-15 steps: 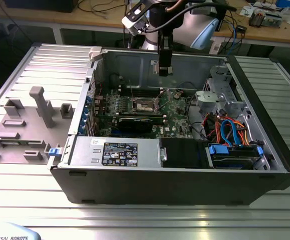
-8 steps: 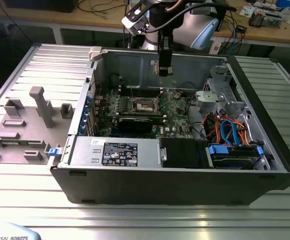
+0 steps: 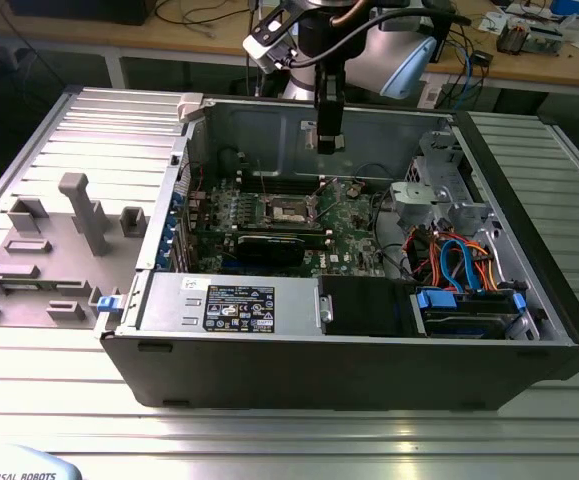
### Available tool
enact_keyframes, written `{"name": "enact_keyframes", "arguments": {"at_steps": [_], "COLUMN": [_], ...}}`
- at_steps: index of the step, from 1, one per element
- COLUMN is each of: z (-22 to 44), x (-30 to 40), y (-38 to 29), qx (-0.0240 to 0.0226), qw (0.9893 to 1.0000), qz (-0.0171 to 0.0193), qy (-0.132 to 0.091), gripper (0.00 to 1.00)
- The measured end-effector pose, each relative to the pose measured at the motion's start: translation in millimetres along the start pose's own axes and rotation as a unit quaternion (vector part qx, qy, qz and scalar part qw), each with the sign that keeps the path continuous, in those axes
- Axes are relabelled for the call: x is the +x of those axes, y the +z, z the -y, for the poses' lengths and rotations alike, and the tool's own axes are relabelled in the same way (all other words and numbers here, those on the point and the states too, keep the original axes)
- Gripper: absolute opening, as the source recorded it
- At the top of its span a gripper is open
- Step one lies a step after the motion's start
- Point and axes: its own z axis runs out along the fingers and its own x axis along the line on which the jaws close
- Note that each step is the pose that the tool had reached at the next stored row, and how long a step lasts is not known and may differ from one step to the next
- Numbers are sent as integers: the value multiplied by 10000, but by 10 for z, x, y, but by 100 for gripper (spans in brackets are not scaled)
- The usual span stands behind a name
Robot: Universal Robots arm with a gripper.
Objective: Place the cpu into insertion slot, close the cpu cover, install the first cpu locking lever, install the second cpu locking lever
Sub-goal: 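Place the cpu into insertion slot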
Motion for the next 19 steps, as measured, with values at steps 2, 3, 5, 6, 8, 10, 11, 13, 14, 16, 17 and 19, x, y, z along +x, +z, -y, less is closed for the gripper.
{"name": "enact_keyframes", "arguments": {"at_steps": [2,3,5,6,8,10,11,13,14,16,17,19], "z": [1,1,2,2,2,3,3,4,4,5,5,6], "x": [0,0,0,0,0,0,0,-1,-1,-1,-1,-1], "y": [6,9,18,20,27,35,37,45,50,55,59,65], "qx": [0,0,0,0,0,0,0,0,0,0,0,0], "qw": [10000,10000,10000,10000,10000,10000,10000,10000,10000,10000,10000,10000], "qz": [0,0,0,0,0,0,0,0,0,0,0,1], "qy": [0,0,0,0,0,0,0,0,0,0,0,0], "gripper": [54,54,54,54,54,54,54,54,54,54,54,54]}}
